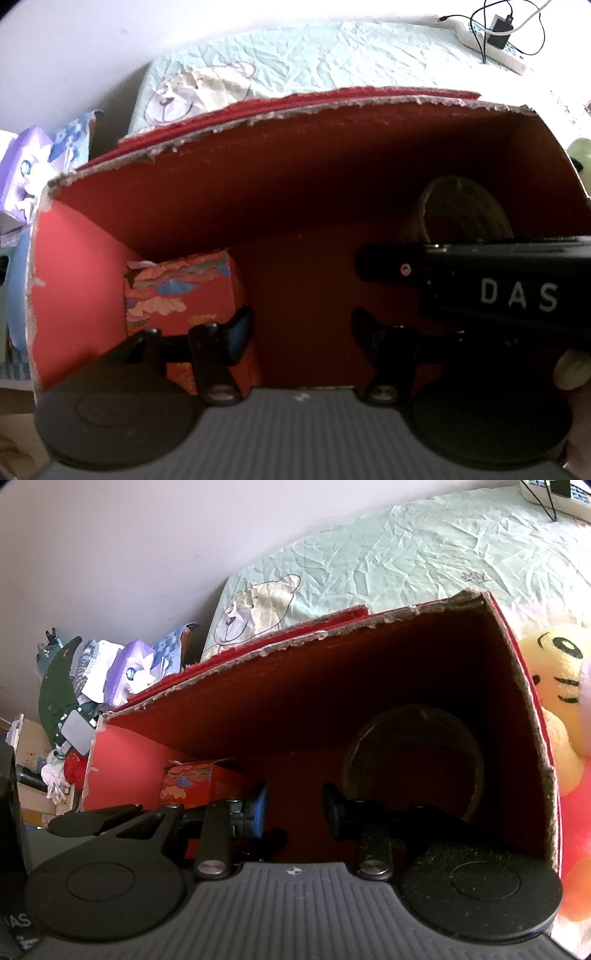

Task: Organize objects

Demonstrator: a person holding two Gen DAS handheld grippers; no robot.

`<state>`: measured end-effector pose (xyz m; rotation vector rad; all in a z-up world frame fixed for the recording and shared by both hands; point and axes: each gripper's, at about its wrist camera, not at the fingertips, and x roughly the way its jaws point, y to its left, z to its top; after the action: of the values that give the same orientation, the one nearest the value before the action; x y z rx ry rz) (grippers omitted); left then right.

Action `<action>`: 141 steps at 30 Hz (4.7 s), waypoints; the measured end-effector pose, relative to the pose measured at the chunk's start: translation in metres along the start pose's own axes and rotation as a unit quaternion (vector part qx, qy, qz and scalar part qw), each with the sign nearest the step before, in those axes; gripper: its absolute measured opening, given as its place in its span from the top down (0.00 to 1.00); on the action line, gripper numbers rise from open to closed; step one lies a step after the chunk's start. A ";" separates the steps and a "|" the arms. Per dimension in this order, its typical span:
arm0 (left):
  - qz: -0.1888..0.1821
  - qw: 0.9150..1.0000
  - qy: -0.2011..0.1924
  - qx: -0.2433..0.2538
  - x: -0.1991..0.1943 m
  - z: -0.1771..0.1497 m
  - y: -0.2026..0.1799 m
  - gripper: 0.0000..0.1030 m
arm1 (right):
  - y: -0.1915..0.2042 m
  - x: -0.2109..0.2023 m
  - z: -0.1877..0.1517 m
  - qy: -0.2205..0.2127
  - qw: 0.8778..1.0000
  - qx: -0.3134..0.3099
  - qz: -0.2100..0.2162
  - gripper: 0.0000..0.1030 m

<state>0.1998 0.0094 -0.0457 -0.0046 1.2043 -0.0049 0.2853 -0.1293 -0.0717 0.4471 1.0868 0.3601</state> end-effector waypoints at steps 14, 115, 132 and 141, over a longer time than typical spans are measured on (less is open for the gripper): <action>0.011 1.000 -0.016 0.006 0.001 0.002 -0.002 0.41 | 0.000 -0.001 -0.001 -0.010 1.000 -0.001 -0.014 0.66; -0.111 0.994 -0.019 0.001 -0.069 -0.221 -0.019 0.80 | -0.002 -0.036 -0.185 0.120 0.984 0.002 0.131 0.70; -0.133 0.989 -0.020 0.058 -0.062 -0.208 -0.061 0.70 | -0.038 -0.084 -0.184 0.055 0.993 0.038 0.103 0.72; -0.170 0.974 -0.064 0.138 -0.090 -0.190 -0.093 0.73 | -0.040 -0.134 -0.181 -0.013 0.995 0.044 0.085 0.72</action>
<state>-0.0097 -0.0834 -0.0286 0.0316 1.0532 -0.4660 0.0675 -0.1981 -0.0608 0.6230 1.0443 0.4558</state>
